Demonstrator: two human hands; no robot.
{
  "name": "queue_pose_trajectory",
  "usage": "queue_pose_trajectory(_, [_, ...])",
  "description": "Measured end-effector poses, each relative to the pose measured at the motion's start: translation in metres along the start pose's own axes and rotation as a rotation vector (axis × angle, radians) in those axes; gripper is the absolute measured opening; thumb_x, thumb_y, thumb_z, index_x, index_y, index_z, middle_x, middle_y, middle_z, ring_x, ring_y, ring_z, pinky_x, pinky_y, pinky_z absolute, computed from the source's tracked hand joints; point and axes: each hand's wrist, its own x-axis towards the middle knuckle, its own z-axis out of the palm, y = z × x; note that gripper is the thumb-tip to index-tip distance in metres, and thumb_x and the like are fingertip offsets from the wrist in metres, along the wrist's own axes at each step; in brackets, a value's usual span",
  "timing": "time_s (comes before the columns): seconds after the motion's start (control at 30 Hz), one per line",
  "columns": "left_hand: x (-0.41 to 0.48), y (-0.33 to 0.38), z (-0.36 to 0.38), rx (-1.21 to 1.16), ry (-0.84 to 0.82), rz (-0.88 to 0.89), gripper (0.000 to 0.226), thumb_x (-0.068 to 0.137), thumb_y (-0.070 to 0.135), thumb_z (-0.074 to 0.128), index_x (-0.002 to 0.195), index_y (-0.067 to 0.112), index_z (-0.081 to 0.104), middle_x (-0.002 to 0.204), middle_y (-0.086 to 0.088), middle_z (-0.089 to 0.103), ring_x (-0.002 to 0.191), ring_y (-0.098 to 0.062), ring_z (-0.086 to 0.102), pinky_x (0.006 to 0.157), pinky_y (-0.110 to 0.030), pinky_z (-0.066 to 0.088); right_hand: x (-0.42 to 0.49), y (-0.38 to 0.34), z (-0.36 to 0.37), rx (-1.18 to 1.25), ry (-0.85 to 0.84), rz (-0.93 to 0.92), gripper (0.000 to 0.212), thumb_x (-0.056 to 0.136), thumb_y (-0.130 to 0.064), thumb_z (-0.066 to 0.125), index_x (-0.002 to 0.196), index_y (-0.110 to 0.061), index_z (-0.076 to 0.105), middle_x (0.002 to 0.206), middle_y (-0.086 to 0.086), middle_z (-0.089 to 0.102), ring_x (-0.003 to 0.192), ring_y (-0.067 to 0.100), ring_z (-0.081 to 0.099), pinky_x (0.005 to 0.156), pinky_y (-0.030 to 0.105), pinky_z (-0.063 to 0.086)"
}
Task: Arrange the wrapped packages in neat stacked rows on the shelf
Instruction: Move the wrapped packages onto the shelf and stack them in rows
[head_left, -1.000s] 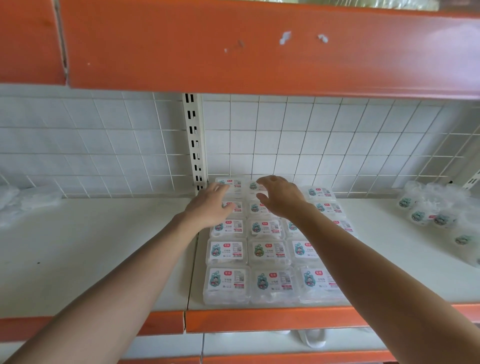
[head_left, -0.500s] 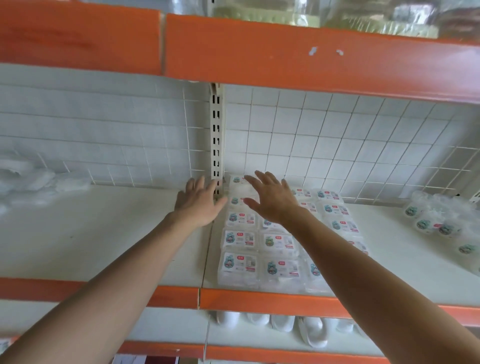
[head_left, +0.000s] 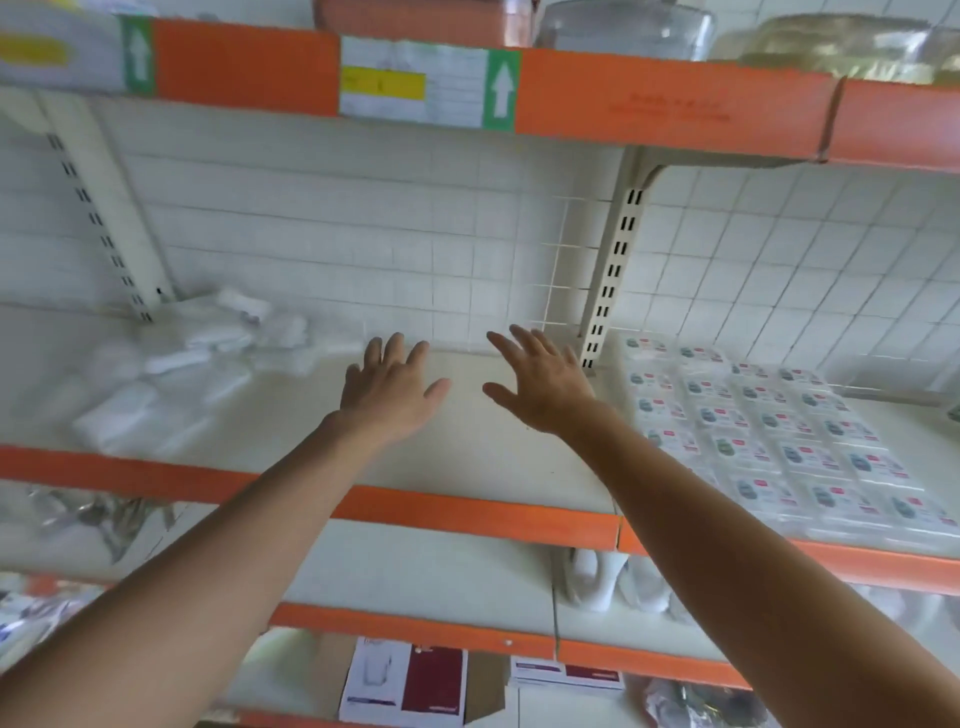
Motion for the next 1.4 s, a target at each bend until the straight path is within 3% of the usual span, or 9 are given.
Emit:
queue_pose_trajectory(0.37, [-0.037,-0.156,0.000,0.009,-0.057,-0.239,0.063,0.099,0.051,0.031,0.151,0.016,0.019,0.156,-0.010,0.018,0.144,-0.031,0.012,0.110,-0.048,0.026,0.066,-0.154,0.045,0.058,-0.097,-0.228,0.071,0.095,-0.059,0.039,0.153,-0.032,0.008,0.162,-0.001,0.006,0.149,0.023,0.006,0.118,0.052,0.014])
queue_pose_trajectory(0.67, [-0.039,-0.211,0.016,0.022,-0.159,-0.417,0.044,0.097,0.038,0.038,0.127,0.007,0.047,0.127,-0.013,0.047,0.121,-0.031,0.042,0.096,-0.044,0.040,0.118,-0.222,0.096,0.156,-0.173,-0.427,0.068,0.097,-0.050,0.043,0.153,-0.027,0.013,0.162,0.001,0.008,0.148,0.024,0.009,0.118,0.049,0.019])
queue_pose_trajectory(0.73, [-0.040,-0.218,0.025,0.023,-0.159,-0.396,0.044,0.097,0.038,0.038,0.127,0.008,0.047,0.126,-0.013,0.050,0.118,-0.031,0.046,0.095,-0.044,0.043,0.128,-0.232,0.105,0.183,-0.181,-0.470,0.065,0.098,-0.039,0.046,0.153,-0.026,0.013,0.162,0.001,0.008,0.148,0.023,0.009,0.118,0.047,0.019])
queue_pose_trajectory(0.9, [-0.045,-0.228,0.037,-0.115,0.015,-0.235,0.044,0.097,0.031,0.045,0.138,0.015,0.047,0.139,-0.003,0.051,0.131,-0.022,0.042,0.105,-0.037,0.035,0.154,-0.249,0.118,0.239,-0.179,-0.522,0.071,0.091,-0.003,0.041,0.153,-0.026,0.015,0.161,0.000,0.013,0.148,0.023,0.010,0.119,0.044,0.020])
queue_pose_trajectory(1.0, [-0.045,-0.242,0.037,-0.172,0.075,-0.184,0.041,0.097,0.025,0.050,0.136,0.015,0.050,0.139,-0.001,0.051,0.132,-0.018,0.040,0.107,-0.032,0.032,0.168,-0.263,0.121,0.212,-0.193,-0.567,0.078,0.085,0.006,0.040,0.153,-0.025,0.017,0.161,0.000,0.013,0.148,0.024,0.010,0.118,0.044,0.020])
queue_pose_trajectory(1.2, [-0.046,-0.271,0.044,-0.182,0.068,-0.208,0.044,0.096,0.023,0.048,0.140,0.016,0.045,0.147,-0.006,0.037,0.140,-0.023,0.024,0.111,-0.034,0.027,0.178,-0.283,0.126,0.136,-0.149,-0.548,0.071,0.089,0.001,0.044,0.152,-0.024,0.024,0.156,0.002,0.026,0.144,0.024,0.019,0.115,0.038,0.026])
queue_pose_trajectory(1.4, [-0.047,-0.292,0.047,-0.275,0.086,-0.101,0.038,0.091,0.026,0.059,0.128,0.020,0.052,0.128,-0.003,0.045,0.117,-0.021,0.045,0.097,-0.032,0.043,0.164,-0.293,0.116,0.026,-0.107,-0.437,0.055,0.093,-0.016,0.048,0.146,-0.020,0.035,0.136,0.007,0.041,0.126,0.027,0.034,0.103,0.036,0.035])
